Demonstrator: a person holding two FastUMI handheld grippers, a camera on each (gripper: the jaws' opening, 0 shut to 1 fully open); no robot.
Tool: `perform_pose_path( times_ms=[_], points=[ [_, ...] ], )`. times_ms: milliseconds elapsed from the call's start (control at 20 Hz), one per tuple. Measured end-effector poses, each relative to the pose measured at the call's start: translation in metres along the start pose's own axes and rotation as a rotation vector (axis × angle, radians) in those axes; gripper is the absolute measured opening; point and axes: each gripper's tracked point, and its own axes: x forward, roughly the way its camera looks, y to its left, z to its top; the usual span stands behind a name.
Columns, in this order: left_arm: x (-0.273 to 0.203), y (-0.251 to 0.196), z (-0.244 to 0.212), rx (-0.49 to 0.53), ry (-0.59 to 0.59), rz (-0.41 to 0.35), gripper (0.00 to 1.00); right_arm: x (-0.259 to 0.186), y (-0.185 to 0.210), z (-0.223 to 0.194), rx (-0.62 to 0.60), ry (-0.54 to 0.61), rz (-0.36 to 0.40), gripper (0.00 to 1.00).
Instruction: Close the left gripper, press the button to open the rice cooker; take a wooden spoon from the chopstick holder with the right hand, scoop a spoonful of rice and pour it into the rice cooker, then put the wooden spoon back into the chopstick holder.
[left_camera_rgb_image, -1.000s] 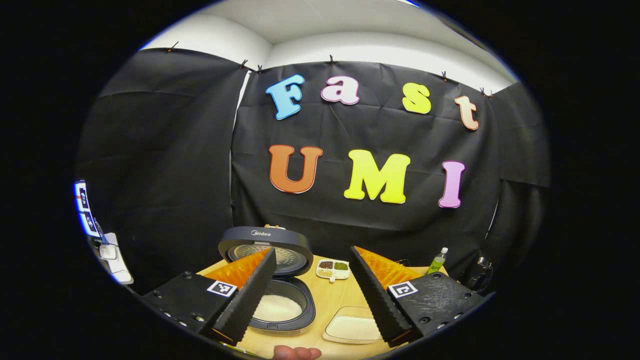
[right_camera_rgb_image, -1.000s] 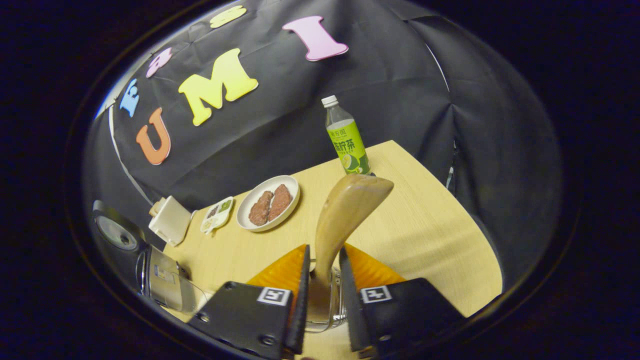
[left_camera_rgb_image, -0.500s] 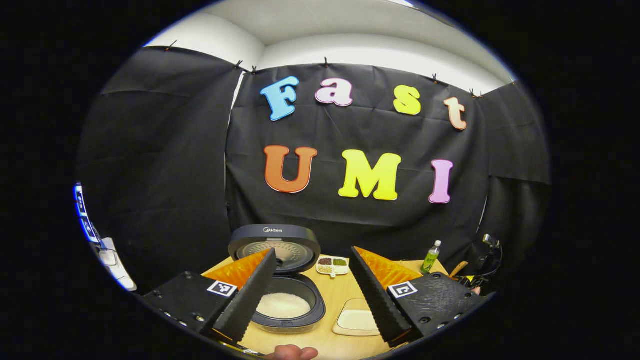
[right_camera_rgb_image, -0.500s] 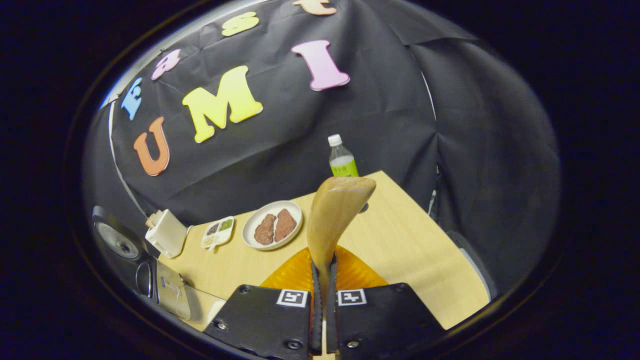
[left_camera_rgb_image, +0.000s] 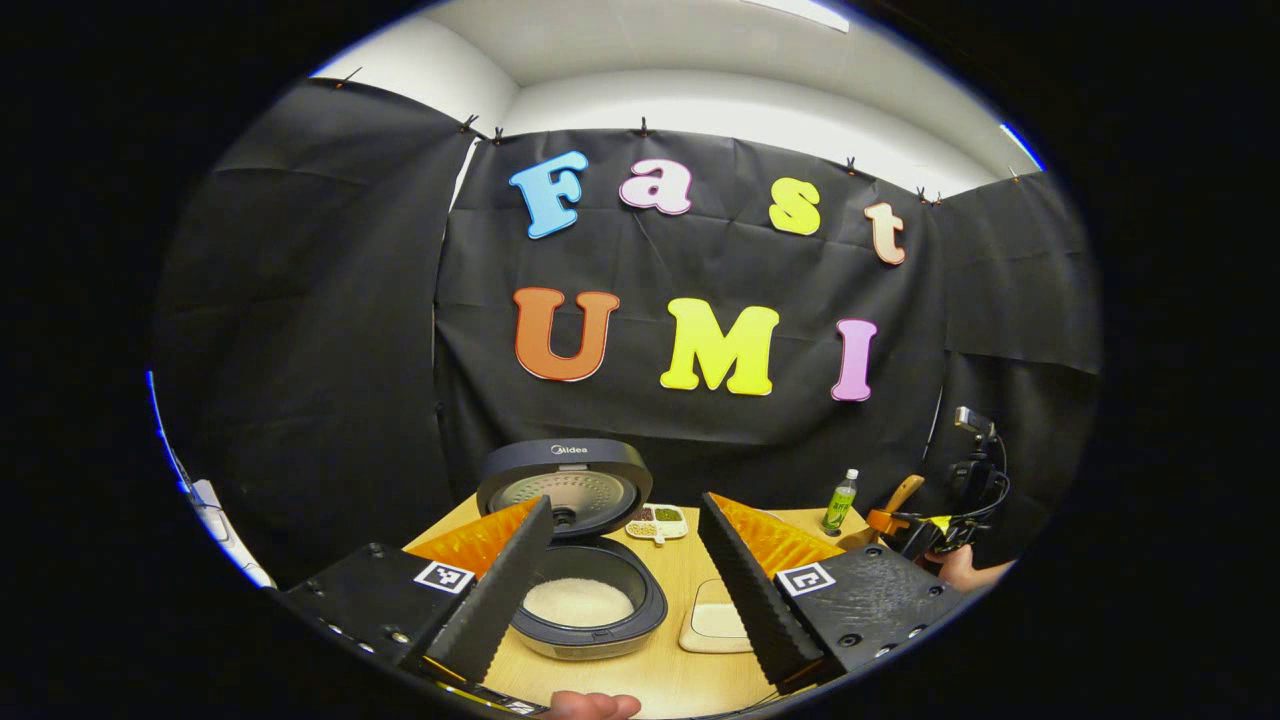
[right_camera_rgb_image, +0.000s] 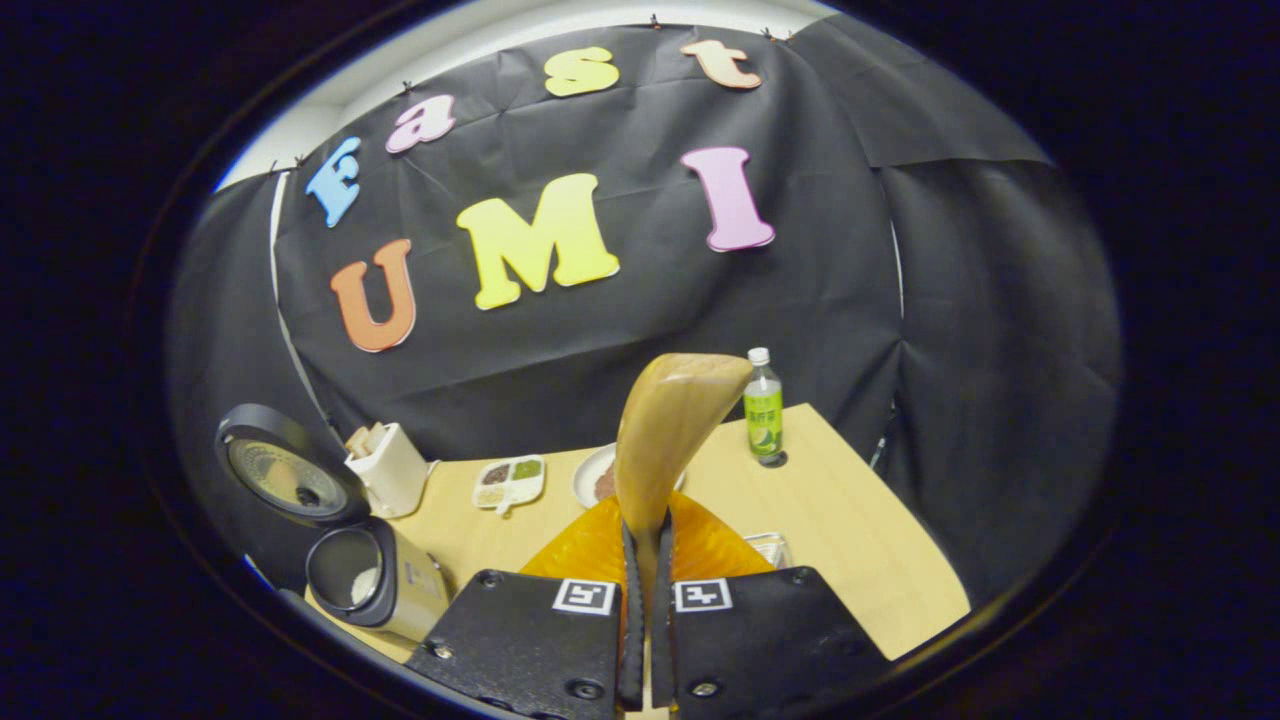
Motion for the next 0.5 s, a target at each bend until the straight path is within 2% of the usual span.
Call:
perform_pose_path(
  times_ms=[150,350,500],
  points=[
    [-0.011,0.017,-0.003,-0.07,0.028,0.018,0.95,0.002,0.033,-0.037,-0.051,0.033,0.017,0.08],
    [-0.02,0.03,-0.003,-0.02,0.011,0.015,0.95,0.022,0.044,-0.089,-0.179,0.091,-0.022,0.08],
    [-0.022,0.046,-0.009,0.01,0.026,0.042,0.94,0.038,0.046,-0.116,-0.316,0.096,-0.048,0.08]
  ],
)
